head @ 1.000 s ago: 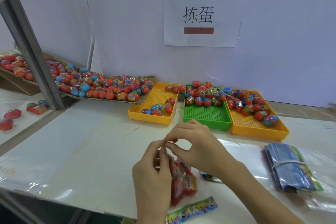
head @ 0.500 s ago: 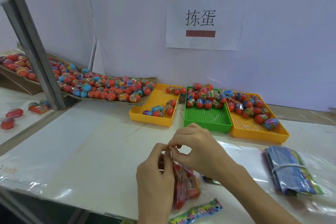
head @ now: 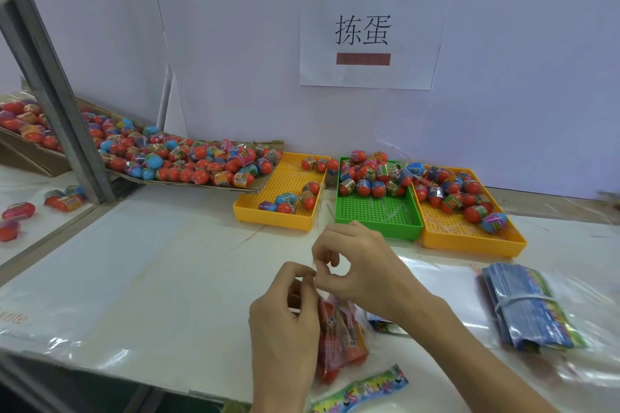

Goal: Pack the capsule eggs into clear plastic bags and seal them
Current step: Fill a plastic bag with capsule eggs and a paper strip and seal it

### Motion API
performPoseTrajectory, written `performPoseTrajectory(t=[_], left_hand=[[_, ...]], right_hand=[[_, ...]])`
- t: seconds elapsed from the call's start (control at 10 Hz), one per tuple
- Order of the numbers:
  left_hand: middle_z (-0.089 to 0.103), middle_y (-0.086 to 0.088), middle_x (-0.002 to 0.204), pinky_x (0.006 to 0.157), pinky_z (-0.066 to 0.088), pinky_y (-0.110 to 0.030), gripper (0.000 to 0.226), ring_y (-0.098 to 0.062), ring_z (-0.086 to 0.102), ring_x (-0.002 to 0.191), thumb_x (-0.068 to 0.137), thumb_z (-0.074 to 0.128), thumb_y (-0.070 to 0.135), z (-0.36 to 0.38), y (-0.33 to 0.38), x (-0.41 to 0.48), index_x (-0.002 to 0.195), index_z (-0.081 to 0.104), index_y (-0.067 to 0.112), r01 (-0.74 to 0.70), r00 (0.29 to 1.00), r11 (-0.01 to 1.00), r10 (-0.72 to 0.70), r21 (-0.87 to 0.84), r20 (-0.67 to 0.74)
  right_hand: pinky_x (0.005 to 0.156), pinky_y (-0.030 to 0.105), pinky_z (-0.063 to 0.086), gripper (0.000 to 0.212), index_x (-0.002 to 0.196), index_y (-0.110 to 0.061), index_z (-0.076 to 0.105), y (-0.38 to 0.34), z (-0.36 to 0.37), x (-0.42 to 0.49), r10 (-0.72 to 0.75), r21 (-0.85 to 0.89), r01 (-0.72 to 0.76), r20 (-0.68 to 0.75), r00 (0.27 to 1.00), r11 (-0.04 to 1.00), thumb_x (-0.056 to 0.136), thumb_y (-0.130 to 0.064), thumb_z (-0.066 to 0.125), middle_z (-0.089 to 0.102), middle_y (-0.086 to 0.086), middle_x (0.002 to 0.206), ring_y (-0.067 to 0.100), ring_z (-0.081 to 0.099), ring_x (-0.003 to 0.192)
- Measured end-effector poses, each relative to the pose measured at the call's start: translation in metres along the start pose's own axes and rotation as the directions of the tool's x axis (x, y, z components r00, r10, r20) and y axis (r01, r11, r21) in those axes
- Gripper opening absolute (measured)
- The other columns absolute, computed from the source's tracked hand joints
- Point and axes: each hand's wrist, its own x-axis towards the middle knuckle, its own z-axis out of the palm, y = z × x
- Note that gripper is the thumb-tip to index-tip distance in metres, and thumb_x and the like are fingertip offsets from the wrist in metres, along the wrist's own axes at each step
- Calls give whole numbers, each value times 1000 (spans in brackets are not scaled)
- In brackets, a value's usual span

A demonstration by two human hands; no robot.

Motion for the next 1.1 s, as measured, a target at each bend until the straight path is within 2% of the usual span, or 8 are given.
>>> performPoseTrajectory(t=[0.2, 0.4, 0.5, 0.7, 0.8, 0.9, 1.0, 1.1], left_hand=[[67, 12, 68, 60, 54, -18, 26, -7, 67, 68, 96, 60, 12, 1, -2, 1, 81, 61, 32, 36, 998, 997, -40, -68, -49], [72, 5, 74, 54, 58, -30, 23, -15, 70, 64, 101, 55, 10, -5, -9, 7, 84, 66, 22, 200, 957, 924, -255, -326, -136], [72, 2, 77, 55, 55, -27, 29, -15, 69, 66, 104, 51, 14, -9, -11, 9, 82, 66, 26, 219, 889, 830, -386, -512, -246], [67, 9, 76, 52, 53, -18, 31, -3, 62, 64, 103, 50, 15, -12, -11, 10, 80, 66, 28, 115, 742, 737, -510, -667, -435], [65, 0, 83, 52, 54, -19, 27, -6, 61, 66, 102, 50, 14, -11, -13, 12, 83, 66, 25, 91, 731, 708, -525, -700, -436], [65, -3, 85, 54, 54, -22, 28, -10, 61, 69, 103, 50, 13, -10, -14, 12, 83, 66, 24, 80, 738, 699, -521, -711, -429], [65, 2, 80, 54, 54, -20, 29, -8, 62, 69, 103, 50, 14, -10, -15, 12, 82, 67, 26, 84, 745, 703, -514, -706, -424], [67, 6, 79, 56, 56, -23, 29, -6, 63, 69, 103, 50, 16, -10, -16, 10, 82, 68, 28, 104, 750, 714, -514, -693, -417]], right_hand=[[66, 20, 44, 12, 77, -15, 61, 13, -4, 0, 53, 93, -43, -110, 992, 995, 74, -7, 69, 55, -12, 74, 8, 51, 68], [62, 19, 49, 14, 75, -13, 65, 19, -9, 5, 264, 280, -183, -287, 921, 942, 79, 0, 68, 63, -6, 70, 10, 57, 66], [60, 17, 47, 19, 75, -16, 66, 28, -19, 6, 439, 405, -287, -358, 824, 868, 85, 0, 67, 62, -9, 67, 3, 54, 61], [63, 23, 47, 20, 75, -17, 67, 50, -38, 4, 668, 622, -334, -436, 604, 708, 90, -5, 65, 60, -6, 65, 9, 53, 64], [65, 22, 49, 19, 76, -17, 70, 56, -48, 3, 639, 573, -406, -288, 713, 712, 92, -6, 66, 63, -5, 65, 5, 55, 62], [73, 24, 47, 12, 79, -18, 72, 61, -70, -5, 374, 674, -381, 165, 913, 632, 91, -18, 70, 61, -1, 71, 11, 55, 68], [73, 27, 46, 9, 95, -13, 69, 57, -90, -13, 4, 979, -200, 200, 980, 39, 95, -17, 61, 62, 3, 84, 15, 52, 71], [79, 34, 49, 41, 137, -13, 58, 73, -79, -9, 467, 745, -482, 257, 846, 461, 97, -19, 61, 67, 7, 118, 15, 62, 80]])
